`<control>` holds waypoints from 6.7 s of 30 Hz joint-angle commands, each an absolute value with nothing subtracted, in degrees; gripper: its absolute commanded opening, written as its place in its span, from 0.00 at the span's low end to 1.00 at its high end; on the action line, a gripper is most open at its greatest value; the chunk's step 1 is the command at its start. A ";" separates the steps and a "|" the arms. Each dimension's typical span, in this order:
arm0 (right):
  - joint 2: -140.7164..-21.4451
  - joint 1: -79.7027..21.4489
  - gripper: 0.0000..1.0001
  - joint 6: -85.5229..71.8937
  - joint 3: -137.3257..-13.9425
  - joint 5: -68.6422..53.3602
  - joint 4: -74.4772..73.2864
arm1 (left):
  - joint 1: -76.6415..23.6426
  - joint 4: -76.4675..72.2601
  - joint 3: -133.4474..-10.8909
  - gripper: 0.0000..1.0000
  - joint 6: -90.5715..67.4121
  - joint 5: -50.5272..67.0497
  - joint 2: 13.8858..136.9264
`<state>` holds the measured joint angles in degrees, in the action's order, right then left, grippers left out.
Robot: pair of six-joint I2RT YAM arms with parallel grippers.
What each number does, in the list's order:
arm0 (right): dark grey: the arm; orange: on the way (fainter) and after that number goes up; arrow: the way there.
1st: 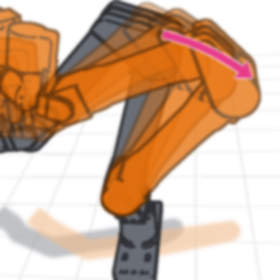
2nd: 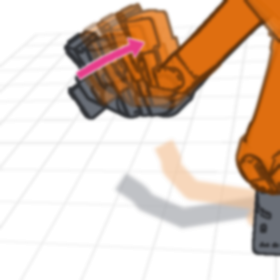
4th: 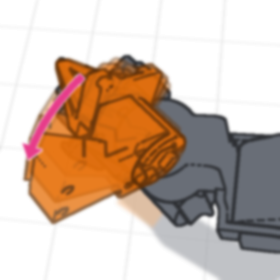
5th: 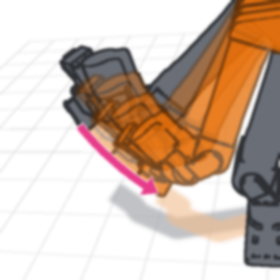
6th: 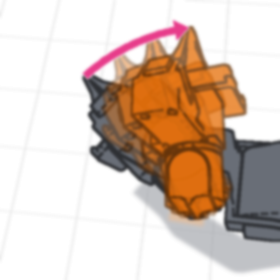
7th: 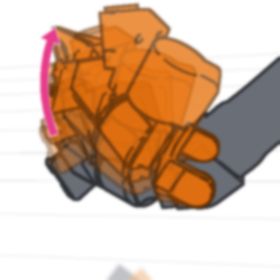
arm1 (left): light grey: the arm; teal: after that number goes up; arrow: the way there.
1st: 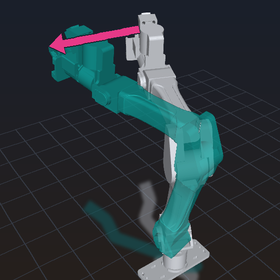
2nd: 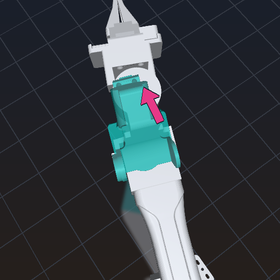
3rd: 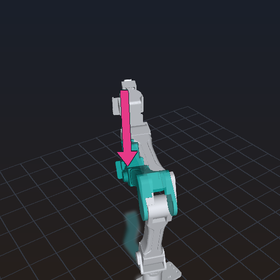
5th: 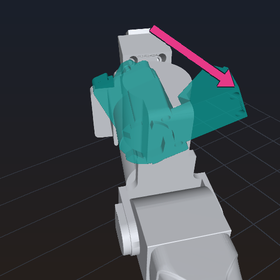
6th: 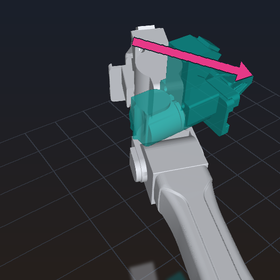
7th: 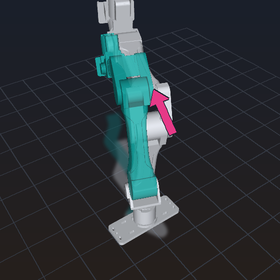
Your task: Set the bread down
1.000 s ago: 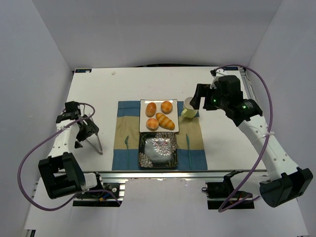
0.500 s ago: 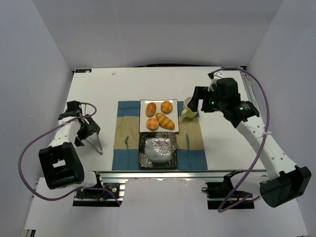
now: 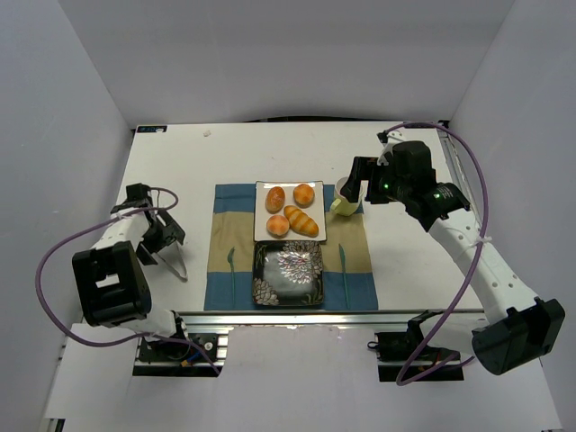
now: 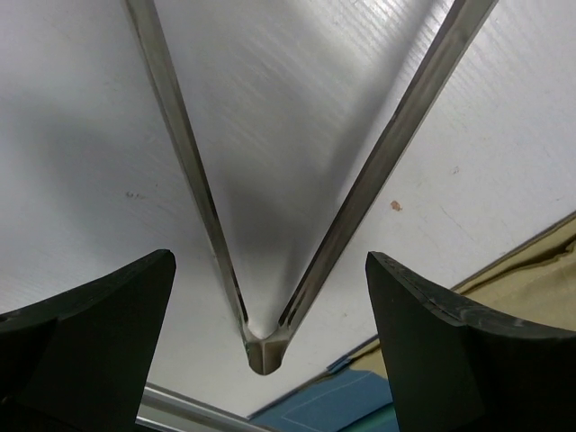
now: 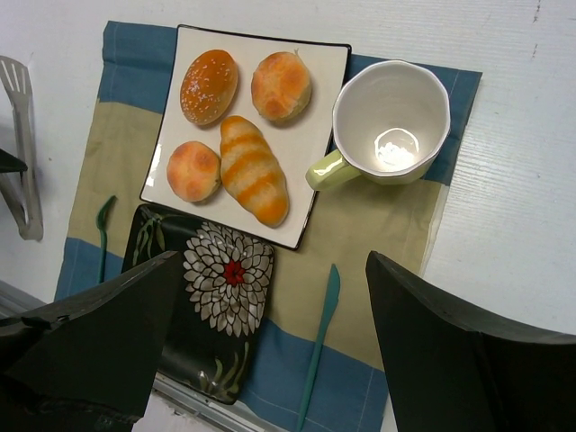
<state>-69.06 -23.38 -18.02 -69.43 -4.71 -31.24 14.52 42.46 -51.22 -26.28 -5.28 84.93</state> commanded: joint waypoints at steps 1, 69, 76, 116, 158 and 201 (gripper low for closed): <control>-69.34 -23.55 0.89 -17.93 -69.00 -4.66 -29.00 | 14.59 39.82 -51.50 0.98 -26.54 -4.57 86.13; -64.52 -23.12 0.89 -26.45 -80.07 15.37 -38.41 | -22.66 58.36 -97.38 0.59 -28.04 -3.16 92.19; -62.14 -23.03 0.89 -26.63 -80.42 17.31 -40.08 | -31.28 58.71 -101.60 0.59 -25.84 -5.45 98.43; -60.03 -22.76 0.89 -25.93 -76.99 15.73 -39.73 | -36.65 59.76 -91.14 0.58 -29.00 -10.72 98.44; -59.68 -22.68 0.89 -26.28 -76.11 14.06 -39.02 | -36.65 65.56 -102.56 0.24 -29.36 -12.30 100.02; -60.82 -22.50 0.89 -26.10 -75.50 13.71 -38.50 | -64.51 63.63 -67.76 0.45 -53.61 -6.50 74.00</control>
<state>-61.76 -22.83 -26.15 -75.94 13.85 -40.45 -64.14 64.55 -67.20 -52.38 -4.75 75.90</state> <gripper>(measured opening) 0.895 0.431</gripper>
